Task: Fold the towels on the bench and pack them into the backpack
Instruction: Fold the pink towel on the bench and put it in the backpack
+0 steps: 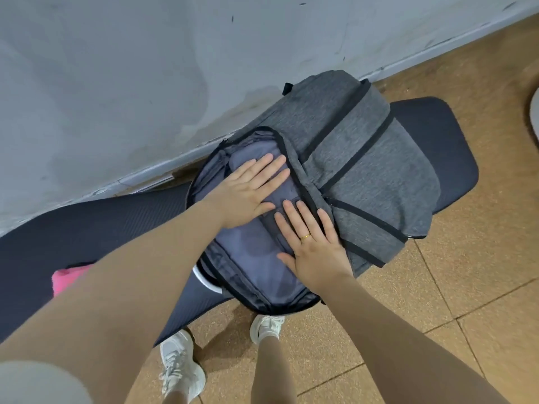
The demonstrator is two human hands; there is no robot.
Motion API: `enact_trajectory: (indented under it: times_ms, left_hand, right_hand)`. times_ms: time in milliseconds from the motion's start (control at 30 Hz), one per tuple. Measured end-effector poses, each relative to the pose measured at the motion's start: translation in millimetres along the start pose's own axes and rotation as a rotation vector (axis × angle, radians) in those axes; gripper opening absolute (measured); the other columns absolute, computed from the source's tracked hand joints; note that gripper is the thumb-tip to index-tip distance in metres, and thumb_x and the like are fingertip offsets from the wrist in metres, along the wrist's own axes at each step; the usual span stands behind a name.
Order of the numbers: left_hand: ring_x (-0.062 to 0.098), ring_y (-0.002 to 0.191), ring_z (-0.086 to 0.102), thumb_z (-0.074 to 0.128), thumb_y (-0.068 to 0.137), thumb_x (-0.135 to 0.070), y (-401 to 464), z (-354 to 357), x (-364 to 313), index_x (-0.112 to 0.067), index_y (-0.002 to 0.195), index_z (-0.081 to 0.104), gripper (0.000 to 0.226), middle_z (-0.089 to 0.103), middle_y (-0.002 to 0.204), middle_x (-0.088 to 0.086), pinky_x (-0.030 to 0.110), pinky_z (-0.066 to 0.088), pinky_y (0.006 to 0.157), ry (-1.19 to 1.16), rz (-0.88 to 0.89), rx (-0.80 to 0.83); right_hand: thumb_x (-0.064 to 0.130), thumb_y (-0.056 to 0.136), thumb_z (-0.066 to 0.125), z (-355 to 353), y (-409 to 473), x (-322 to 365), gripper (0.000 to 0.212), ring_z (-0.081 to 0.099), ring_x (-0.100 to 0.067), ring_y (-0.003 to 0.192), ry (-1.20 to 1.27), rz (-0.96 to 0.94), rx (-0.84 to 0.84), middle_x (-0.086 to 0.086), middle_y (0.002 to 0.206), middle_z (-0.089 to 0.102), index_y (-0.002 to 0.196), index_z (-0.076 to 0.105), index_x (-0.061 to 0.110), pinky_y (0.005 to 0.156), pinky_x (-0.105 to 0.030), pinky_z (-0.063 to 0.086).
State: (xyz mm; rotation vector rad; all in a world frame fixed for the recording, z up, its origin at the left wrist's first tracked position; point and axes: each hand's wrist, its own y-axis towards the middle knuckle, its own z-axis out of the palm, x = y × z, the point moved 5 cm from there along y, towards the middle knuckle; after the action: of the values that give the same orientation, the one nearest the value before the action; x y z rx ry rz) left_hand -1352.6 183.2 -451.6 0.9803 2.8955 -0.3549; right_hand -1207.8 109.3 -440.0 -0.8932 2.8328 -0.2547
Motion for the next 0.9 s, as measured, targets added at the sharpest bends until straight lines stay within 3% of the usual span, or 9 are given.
enact_trajectory:
  times_ms: [100,233,333,400,533,600,700,800,900]
  left_hand:
    - [0.032,0.133,0.038,0.039,0.086,-0.039,0,-11,-9,-0.010,0.140,0.033,0.061,0.039,0.145,0.013,0.038,0.021,0.111,-0.005,-0.028,-0.050]
    - [0.034,0.125,0.047,0.038,0.081,-0.019,-35,-43,-1,-0.004,0.125,0.054,0.049,0.048,0.137,0.017,0.044,0.032,0.105,-0.129,-0.157,-0.144]
    - [0.043,0.113,0.055,0.035,0.078,-0.015,-106,-28,13,0.002,0.112,0.061,0.046,0.054,0.127,0.027,0.053,0.044,0.092,-0.248,-0.342,-0.108]
    - [0.047,0.117,0.050,0.037,0.082,-0.006,-161,-10,26,0.006,0.117,0.057,0.042,0.048,0.131,0.030,0.054,0.040,0.097,-0.405,-0.544,-0.080]
    - [0.034,0.138,0.023,0.038,0.085,0.013,-265,19,53,-0.004,0.138,0.037,0.055,0.020,0.153,0.015,0.039,0.021,0.113,-0.621,-1.009,-0.110]
    - [0.030,0.139,0.020,0.034,0.086,0.011,-305,29,64,-0.009,0.142,0.030,0.060,0.015,0.155,0.011,0.038,0.021,0.112,-0.640,-1.258,-0.134]
    - [0.032,0.138,0.022,0.036,0.091,-0.002,-344,54,75,-0.013,0.145,0.021,0.057,0.016,0.153,0.015,0.044,0.020,0.112,-0.677,-1.563,-0.109]
    - [0.036,0.132,0.032,0.048,0.091,-0.019,-359,83,77,-0.015,0.146,0.013,0.065,0.026,0.147,0.015,0.051,0.027,0.108,-0.846,-1.656,-0.059]
    - [0.036,0.127,0.038,0.060,0.085,-0.028,-368,93,80,-0.012,0.143,0.018,0.074,0.034,0.141,0.015,0.052,0.033,0.104,-0.929,-1.667,-0.139]
  right_hand:
    - [0.053,0.085,0.033,-3,2,-2,0.070,0.020,-0.023,0.138,-0.034,-0.001,0.001,-0.007,0.152,0.019,0.143,0.022,0.015,0.114,-0.043,0.001]
    - [0.050,0.065,0.072,-30,3,1,0.081,0.049,-0.029,0.123,-0.080,0.004,0.012,-0.013,0.139,0.049,0.132,0.048,0.011,0.102,-0.047,0.023]
    - [0.036,0.060,0.078,-58,7,25,0.066,0.055,-0.029,0.112,-0.156,0.011,-0.008,-0.012,0.131,0.056,0.118,0.060,0.012,0.090,-0.044,0.029]
    - [0.025,0.060,0.077,-74,13,51,0.055,0.052,-0.029,0.109,-0.132,-0.024,-0.049,-0.011,0.129,0.058,0.112,0.063,0.012,0.086,-0.042,0.031]
    - [0.023,0.061,0.074,-91,32,123,0.039,0.064,-0.027,0.093,-0.037,-0.125,-0.076,-0.009,0.118,0.065,0.098,0.066,0.014,0.081,-0.039,0.036]
    - [0.019,0.064,0.070,-89,36,164,0.034,0.065,-0.027,0.092,0.041,-0.225,-0.089,-0.010,0.116,0.065,0.097,0.066,0.013,0.083,-0.039,0.036]
    - [0.019,0.059,0.075,-77,41,212,0.039,0.065,-0.028,0.096,0.130,-0.333,-0.019,-0.012,0.115,0.066,0.095,0.066,0.011,0.085,-0.038,0.048]
    - [0.017,0.062,0.074,-57,46,237,0.040,0.062,-0.031,0.105,0.181,-0.338,0.115,-0.015,0.118,0.063,0.100,0.065,0.008,0.090,-0.044,0.047]
    - [0.014,0.079,0.062,-41,47,238,0.039,0.045,-0.032,0.127,0.246,-0.260,0.253,-0.016,0.137,0.048,0.117,0.057,0.005,0.105,-0.047,0.029]
